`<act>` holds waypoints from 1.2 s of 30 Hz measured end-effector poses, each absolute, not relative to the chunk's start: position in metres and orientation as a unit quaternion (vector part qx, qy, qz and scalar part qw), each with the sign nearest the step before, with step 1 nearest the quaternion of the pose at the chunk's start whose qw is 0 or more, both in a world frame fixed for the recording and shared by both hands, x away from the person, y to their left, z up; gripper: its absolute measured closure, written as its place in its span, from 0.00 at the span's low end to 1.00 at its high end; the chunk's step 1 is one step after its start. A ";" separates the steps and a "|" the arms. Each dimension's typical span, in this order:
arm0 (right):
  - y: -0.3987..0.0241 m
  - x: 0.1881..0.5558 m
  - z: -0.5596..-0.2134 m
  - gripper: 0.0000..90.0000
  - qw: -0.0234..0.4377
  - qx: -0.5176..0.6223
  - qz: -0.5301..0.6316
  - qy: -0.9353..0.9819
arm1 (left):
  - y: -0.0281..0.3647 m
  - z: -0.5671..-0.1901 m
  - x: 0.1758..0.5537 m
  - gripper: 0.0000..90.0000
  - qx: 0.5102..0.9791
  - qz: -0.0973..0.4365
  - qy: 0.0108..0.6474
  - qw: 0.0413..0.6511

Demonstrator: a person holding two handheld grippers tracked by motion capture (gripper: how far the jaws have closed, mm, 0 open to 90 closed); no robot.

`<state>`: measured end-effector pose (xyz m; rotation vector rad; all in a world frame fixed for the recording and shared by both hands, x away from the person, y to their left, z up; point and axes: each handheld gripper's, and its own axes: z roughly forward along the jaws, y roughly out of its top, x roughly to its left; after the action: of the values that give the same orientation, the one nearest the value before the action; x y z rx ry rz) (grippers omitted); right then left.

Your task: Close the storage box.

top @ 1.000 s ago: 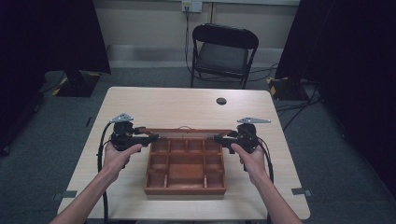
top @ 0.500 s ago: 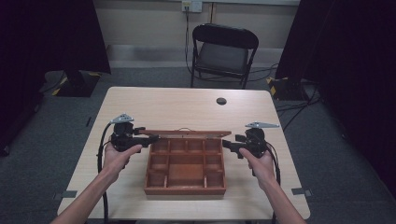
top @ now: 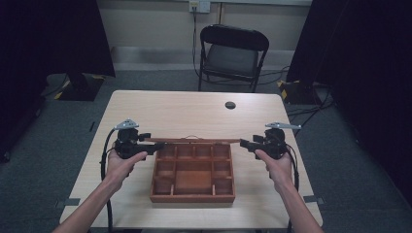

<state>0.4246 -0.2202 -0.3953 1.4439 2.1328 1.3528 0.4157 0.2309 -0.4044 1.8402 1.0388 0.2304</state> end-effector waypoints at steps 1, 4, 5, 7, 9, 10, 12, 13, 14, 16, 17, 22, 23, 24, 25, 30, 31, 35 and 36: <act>-0.219 0.425 -0.392 0.35 0.117 0.490 0.464 0.729 | 0.231 -0.405 0.415 0.22 0.755 0.094 0.429 0.488; -0.215 0.427 -0.382 0.35 0.114 0.478 0.469 0.734 | 0.231 -0.406 0.413 0.22 0.756 0.093 0.428 0.486; -0.214 0.427 -0.378 0.35 0.112 0.474 0.473 0.734 | 0.231 -0.406 0.413 0.22 0.759 0.094 0.426 0.484; -0.211 0.427 -0.370 0.37 0.109 0.466 0.481 0.734 | 0.230 -0.407 0.411 0.22 0.761 0.093 0.424 0.482; -0.208 0.426 -0.361 0.40 0.101 0.458 0.493 0.733 | 0.230 -0.408 0.409 0.22 0.762 0.092 0.424 0.481; -0.206 0.424 -0.356 0.41 0.095 0.451 0.499 0.734 | 0.230 -0.408 0.408 0.22 0.763 0.093 0.423 0.479; -0.200 0.422 -0.348 0.42 0.084 0.437 0.505 0.740 | 0.230 -0.409 0.407 0.22 0.762 0.093 0.425 0.480; -0.196 0.420 -0.344 0.44 0.080 0.429 0.510 0.741 | 0.230 -0.409 0.407 0.22 0.761 0.093 0.425 0.481; -0.193 0.418 -0.341 0.45 0.077 0.419 0.512 0.746 | 0.230 -0.409 0.407 0.22 0.761 0.092 0.426 0.481; -0.184 0.415 -0.336 0.48 0.070 0.406 0.509 0.755 | 0.230 -0.409 0.406 0.22 0.766 0.096 0.423 0.475; -0.180 0.413 -0.333 0.50 0.064 0.398 0.512 0.758 | 0.230 -0.408 0.405 0.22 0.766 0.097 0.422 0.475; -0.161 0.404 -0.321 0.58 0.052 0.361 0.521 0.771 | 0.229 -0.407 0.402 0.22 0.767 0.099 0.420 0.475; -0.158 0.404 -0.320 0.60 0.047 0.356 0.522 0.774 | 0.229 -0.407 0.402 0.23 0.767 0.100 0.419 0.475; -0.154 0.403 -0.318 0.62 0.041 0.348 0.522 0.778 | 0.229 -0.408 0.402 0.23 0.767 0.100 0.419 0.476; -0.149 0.402 -0.317 0.62 0.035 0.340 0.522 0.781 | 0.229 -0.408 0.402 0.22 0.767 0.102 0.419 0.475; -0.123 0.397 -0.312 0.63 -0.001 0.300 0.515 0.803 | 0.229 -0.410 0.402 0.21 0.765 0.101 0.418 0.480; -0.118 0.397 -0.312 0.64 -0.008 0.294 0.510 0.808 | 0.230 -0.411 0.402 0.20 0.764 0.101 0.419 0.480; -0.103 0.399 -0.312 0.73 -0.022 0.279 0.499 0.820 | 0.230 -0.412 0.401 0.20 0.765 0.104 0.417 0.479; -0.100 0.400 -0.312 0.76 -0.026 0.277 0.494 0.824 | 0.230 -0.412 0.401 0.19 0.765 0.104 0.417 0.479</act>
<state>0.4003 -0.0999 -0.3124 0.8847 2.6310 1.5784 0.4006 0.2296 -0.4121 1.8682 1.0189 0.2542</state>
